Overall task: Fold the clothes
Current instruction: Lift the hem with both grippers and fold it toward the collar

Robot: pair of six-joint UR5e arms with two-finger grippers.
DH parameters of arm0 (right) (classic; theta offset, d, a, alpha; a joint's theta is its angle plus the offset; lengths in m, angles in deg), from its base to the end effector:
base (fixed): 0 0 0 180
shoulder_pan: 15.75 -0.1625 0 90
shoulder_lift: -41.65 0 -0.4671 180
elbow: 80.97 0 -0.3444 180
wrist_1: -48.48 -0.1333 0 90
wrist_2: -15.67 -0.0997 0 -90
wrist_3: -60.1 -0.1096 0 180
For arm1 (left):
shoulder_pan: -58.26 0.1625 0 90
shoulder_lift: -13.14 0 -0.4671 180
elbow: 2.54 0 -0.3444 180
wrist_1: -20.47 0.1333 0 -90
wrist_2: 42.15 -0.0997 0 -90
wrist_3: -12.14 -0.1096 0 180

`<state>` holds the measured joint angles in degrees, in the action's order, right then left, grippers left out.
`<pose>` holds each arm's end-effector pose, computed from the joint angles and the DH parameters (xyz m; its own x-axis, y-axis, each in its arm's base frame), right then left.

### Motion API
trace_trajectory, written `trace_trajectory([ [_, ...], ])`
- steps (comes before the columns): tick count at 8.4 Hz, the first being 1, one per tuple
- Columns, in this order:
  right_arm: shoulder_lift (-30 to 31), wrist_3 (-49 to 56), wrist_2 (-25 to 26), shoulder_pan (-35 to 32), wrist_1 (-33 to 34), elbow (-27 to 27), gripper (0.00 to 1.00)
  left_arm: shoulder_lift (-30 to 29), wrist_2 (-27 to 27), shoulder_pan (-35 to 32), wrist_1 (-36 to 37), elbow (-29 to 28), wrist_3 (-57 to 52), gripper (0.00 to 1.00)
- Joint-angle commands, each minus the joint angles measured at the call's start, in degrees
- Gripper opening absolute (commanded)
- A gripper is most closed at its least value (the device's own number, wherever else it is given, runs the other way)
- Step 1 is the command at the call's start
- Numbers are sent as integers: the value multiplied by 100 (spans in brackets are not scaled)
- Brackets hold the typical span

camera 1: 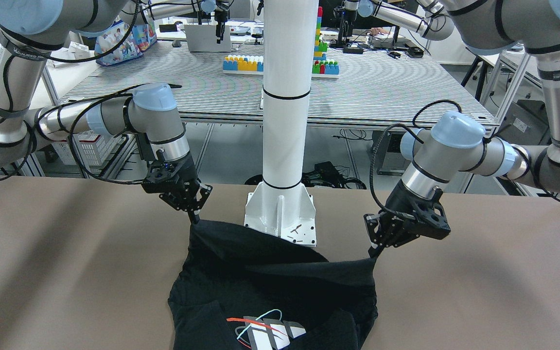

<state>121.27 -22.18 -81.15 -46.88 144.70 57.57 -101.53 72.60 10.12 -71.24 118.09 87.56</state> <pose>-0.2879 -0.3144 0.3136 0.5721 0.1897 0.7979 -0.3589 0.9327 0.0355 0.2878 -0.4522 0.2744 0.4629 -0.1741 -0.8691 0.3363 0.9417 -0.0095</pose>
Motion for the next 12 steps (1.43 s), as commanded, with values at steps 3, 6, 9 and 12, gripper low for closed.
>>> trace_trajectory([
  [3, -585, 862, -170, -885, -77, -1343, 0, -1248, -540, -38, -126, -1994, -97, 0],
  [6, -1155, 1048, -135, -1036, -199, -2511, 0, -1611, -848, 93, -783, -3314, -115, 0],
  [9, -1396, 1048, -118, -1001, -1433, -3830, 0, -1576, -1096, 357, -1357, -3871, -115, 0],
  [12, -1405, 1187, -187, -1018, -2090, -4257, 53, -1567, -1017, 315, -1497, -3784, -813, 19],
])
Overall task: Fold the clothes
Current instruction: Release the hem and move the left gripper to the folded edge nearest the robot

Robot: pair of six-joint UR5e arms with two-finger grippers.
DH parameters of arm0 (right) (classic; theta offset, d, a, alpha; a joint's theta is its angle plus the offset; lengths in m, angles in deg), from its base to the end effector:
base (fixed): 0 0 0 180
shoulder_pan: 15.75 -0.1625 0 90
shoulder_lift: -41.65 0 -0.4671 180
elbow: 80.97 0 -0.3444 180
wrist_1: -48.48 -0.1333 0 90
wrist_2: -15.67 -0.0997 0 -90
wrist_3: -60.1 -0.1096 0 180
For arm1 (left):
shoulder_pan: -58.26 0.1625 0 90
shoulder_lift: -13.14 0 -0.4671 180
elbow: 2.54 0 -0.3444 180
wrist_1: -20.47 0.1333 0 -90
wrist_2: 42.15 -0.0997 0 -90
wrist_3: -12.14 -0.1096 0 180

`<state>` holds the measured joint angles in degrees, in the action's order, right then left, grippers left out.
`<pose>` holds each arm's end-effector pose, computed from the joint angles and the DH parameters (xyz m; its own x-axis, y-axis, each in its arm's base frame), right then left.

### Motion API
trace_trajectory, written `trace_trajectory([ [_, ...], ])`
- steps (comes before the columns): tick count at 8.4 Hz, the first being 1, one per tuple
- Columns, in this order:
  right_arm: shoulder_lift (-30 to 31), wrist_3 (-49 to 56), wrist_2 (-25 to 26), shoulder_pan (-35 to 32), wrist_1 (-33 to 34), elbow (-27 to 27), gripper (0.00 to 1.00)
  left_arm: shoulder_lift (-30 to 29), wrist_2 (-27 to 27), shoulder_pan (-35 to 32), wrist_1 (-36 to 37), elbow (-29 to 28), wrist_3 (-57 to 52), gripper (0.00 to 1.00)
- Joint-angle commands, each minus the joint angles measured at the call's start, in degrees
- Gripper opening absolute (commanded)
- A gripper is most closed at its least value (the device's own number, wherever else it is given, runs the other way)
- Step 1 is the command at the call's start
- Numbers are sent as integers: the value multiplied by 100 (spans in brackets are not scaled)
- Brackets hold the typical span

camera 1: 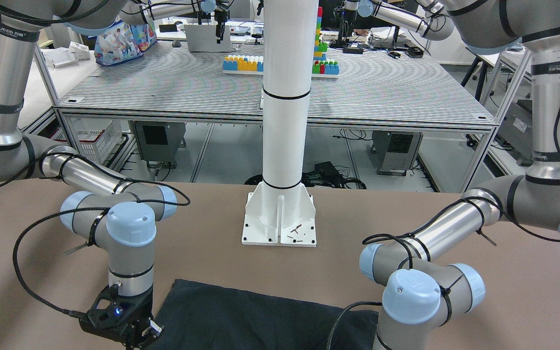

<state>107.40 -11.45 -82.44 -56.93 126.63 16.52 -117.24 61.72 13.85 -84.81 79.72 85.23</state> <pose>-0.3979 -0.5047 0.4171 0.7002 0.1963 0.6864 -0.3764 0.9185 0.1213 0.4526 -0.5932 0.3299 0.6187 -0.2108 -0.7568 0.3892 0.9191 0.0622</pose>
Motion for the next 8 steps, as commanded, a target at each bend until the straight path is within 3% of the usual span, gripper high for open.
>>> trace_trajectory([
  [1, -18, 297, -102, -22, -257, 22, 94, 21, 219, -173, -141, 140, -1073, 99],
  [3, 104, 702, -461, -119, -187, 523, 94, 537, 771, -340, -150, 745, -1367, 100],
  [5, 202, 703, -533, -93, -204, 630, 94, 1424, 897, -324, -290, 1552, -1623, 100],
  [8, 202, 651, -489, -31, -231, 666, 94, 2514, 950, 218, -1428, 1960, -1588, 100],
])
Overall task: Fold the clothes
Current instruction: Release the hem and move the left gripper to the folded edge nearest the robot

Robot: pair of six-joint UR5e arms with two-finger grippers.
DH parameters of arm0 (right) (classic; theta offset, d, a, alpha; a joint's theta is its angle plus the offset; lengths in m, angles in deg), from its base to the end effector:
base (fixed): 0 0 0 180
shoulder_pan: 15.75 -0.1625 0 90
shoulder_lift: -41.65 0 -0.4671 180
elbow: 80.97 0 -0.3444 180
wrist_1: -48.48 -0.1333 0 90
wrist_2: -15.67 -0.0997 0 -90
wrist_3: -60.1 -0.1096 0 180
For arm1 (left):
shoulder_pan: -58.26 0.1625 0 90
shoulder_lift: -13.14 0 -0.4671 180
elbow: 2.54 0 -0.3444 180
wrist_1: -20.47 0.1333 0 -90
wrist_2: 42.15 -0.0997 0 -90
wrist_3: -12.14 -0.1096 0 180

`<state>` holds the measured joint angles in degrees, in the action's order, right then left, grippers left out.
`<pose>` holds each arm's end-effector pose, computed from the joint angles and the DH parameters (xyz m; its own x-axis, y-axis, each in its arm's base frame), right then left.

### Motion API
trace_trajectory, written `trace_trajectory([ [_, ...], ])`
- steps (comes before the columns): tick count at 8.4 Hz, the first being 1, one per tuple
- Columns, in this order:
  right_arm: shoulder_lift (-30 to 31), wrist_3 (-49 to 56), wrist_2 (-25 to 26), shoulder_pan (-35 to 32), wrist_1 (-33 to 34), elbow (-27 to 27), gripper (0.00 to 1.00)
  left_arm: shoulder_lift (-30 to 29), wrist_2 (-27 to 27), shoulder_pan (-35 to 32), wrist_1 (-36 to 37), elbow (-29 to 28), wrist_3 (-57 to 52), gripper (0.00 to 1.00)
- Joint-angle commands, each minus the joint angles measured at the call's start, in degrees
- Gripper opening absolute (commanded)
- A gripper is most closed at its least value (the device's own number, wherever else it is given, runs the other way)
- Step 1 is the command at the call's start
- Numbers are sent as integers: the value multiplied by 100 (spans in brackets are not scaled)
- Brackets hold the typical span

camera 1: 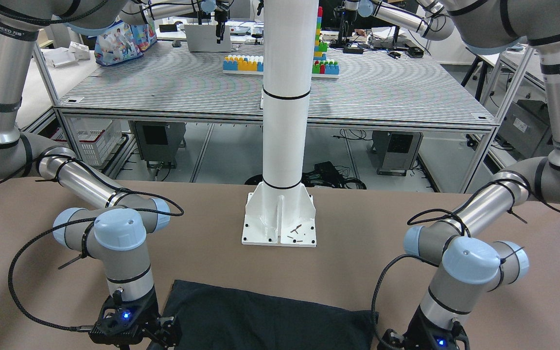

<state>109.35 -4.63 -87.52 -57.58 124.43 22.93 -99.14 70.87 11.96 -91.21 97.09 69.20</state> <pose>-0.3756 -0.4815 0.3828 0.6523 0.0260 0.7576 -0.2656 0.9439 0.1963 0.3559 -0.5034 0.3923 0.5877 0.1093 -0.8016 0.1530 0.9579 0.2428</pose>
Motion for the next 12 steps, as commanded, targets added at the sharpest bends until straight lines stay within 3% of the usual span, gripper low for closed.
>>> trace_trajectory([
  [1, -2, -48, 35, 34, -19, 25, 94, 873, -7, 698, -1150, 232, 111, 100],
  [6, -37, -66, 105, 113, -19, 17, 94, 980, -78, 1509, -1268, 224, 341, 98],
  [10, -46, -66, 106, 113, -19, 17, 94, 980, -78, 1703, -1277, 206, 341, 40],
  [12, -46, -66, 106, 113, -19, 17, 94, 1137, -78, 1694, -1277, 363, 341, 0],
])
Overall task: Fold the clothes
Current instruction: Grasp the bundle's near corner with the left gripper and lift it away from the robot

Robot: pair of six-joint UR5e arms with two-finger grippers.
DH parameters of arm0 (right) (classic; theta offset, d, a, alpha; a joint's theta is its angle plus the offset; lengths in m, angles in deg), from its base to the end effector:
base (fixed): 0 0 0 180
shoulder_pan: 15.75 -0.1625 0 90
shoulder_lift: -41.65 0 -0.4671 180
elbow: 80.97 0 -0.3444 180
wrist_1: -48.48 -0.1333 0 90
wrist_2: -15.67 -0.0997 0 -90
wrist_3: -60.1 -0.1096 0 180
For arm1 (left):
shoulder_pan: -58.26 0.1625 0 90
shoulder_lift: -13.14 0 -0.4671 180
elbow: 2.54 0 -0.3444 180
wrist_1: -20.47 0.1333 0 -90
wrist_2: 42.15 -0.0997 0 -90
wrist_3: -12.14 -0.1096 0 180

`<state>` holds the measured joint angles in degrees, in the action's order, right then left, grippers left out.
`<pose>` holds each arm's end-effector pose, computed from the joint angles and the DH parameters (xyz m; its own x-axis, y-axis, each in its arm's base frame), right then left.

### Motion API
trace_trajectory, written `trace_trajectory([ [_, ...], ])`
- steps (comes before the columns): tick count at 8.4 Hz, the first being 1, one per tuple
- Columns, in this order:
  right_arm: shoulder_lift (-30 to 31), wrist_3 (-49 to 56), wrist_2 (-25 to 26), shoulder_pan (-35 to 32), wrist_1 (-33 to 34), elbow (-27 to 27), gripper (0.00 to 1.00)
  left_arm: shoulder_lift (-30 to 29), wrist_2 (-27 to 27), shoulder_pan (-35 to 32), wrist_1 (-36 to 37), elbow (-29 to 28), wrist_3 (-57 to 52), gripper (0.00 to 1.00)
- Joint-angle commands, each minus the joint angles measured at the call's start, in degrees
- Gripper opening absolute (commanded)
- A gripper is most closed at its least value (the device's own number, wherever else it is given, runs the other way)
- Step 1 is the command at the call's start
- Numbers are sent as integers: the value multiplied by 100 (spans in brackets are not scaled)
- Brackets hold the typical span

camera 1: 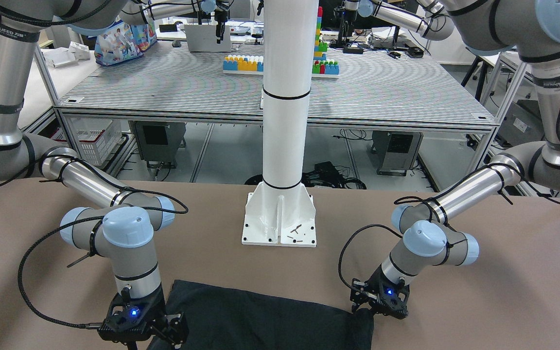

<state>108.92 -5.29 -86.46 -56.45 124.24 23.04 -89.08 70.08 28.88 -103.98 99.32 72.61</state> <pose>-0.3849 -0.4765 0.3773 0.6479 0.0203 0.7614 -0.2683 0.9416 0.2033 0.4358 -0.3508 0.4464 0.4811 0.2527 -0.8395 -0.0737 0.9658 0.2485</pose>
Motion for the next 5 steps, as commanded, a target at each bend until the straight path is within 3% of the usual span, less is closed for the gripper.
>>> trace_trajectory([
  [1, -11, 0, 0, 0, 0, 6, 94, 254, 9, -24, 0, 324, 9, 0],
  [5, -3, -9, 0, 9, 0, -3, 94, 230, 18, -716, 44, 309, -79, 0],
])
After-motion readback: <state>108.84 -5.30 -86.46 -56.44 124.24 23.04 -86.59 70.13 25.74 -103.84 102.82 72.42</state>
